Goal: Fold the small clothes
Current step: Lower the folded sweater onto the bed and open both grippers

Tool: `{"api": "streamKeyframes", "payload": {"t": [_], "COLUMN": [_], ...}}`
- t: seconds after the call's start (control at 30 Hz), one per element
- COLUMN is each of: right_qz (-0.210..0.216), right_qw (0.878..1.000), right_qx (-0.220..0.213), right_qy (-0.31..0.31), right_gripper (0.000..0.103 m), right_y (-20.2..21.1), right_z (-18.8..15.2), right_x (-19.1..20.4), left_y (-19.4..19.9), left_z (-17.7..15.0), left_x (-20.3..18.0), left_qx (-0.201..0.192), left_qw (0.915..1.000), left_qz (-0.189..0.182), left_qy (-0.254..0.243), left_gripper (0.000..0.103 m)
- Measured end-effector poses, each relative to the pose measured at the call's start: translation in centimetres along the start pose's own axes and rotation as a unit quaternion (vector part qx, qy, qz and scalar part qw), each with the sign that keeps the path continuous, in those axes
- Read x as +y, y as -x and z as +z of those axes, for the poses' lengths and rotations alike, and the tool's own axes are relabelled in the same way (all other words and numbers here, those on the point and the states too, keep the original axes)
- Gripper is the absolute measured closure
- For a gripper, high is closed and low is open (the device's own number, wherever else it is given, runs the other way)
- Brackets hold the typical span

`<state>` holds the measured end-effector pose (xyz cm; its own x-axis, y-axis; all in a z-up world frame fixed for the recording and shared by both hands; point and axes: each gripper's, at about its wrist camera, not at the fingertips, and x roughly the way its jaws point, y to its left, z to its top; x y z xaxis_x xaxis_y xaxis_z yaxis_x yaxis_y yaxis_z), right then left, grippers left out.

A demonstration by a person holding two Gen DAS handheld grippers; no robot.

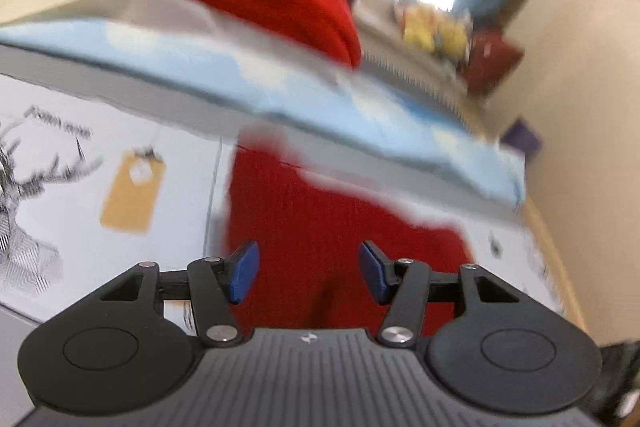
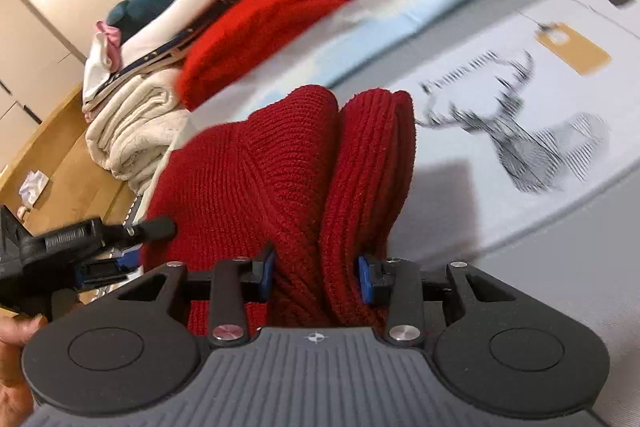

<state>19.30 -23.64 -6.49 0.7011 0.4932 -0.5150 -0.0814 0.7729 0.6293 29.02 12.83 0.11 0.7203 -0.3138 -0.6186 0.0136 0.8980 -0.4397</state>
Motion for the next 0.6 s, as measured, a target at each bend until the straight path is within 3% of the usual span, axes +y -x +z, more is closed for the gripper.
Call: {"api": "streamKeyframes", "payload": {"t": [0.07,0.2,0.33,0.37,0.43,0.6], "right_qz": [-0.017,-0.088,-0.081,-0.087,-0.096,-0.095], "right_qw": [1.0,0.995,0.994,0.994,0.994,0.99], "right_qx": [0.009,0.045,0.062,0.06,0.057,0.107], "right_qy": [0.016,0.018,-0.037,-0.027,-0.004,0.013], "right_gripper": [0.061,0.055,0.047,0.045,0.043,0.037], "right_y": [-1.6,-4.7,-4.9,-4.6,-3.8,-2.1], "right_z": [0.0,-0.1,0.6,0.8,1.0,0.0], "right_x": [0.8,-0.6,-1.9,-1.6,-0.8,-1.0], "left_y": [0.3,-1.1,-3.4,-3.9,-4.5,-2.6], "left_z": [0.2,-1.5,-5.1,-6.2,-7.5,-7.2], "left_x": [0.5,0.3,-0.1,0.3,0.7,0.0], "left_qx": [0.021,0.112,0.206,0.223,0.236,0.212], "left_qw": [0.9998,0.993,0.9747,0.9696,0.9653,0.9731], "left_qz": [0.0,-0.013,0.002,0.015,0.031,0.002], "left_qy": [0.002,-0.037,-0.087,-0.099,-0.108,-0.091], "left_gripper": [0.038,0.036,0.035,0.027,0.02,0.031]}}
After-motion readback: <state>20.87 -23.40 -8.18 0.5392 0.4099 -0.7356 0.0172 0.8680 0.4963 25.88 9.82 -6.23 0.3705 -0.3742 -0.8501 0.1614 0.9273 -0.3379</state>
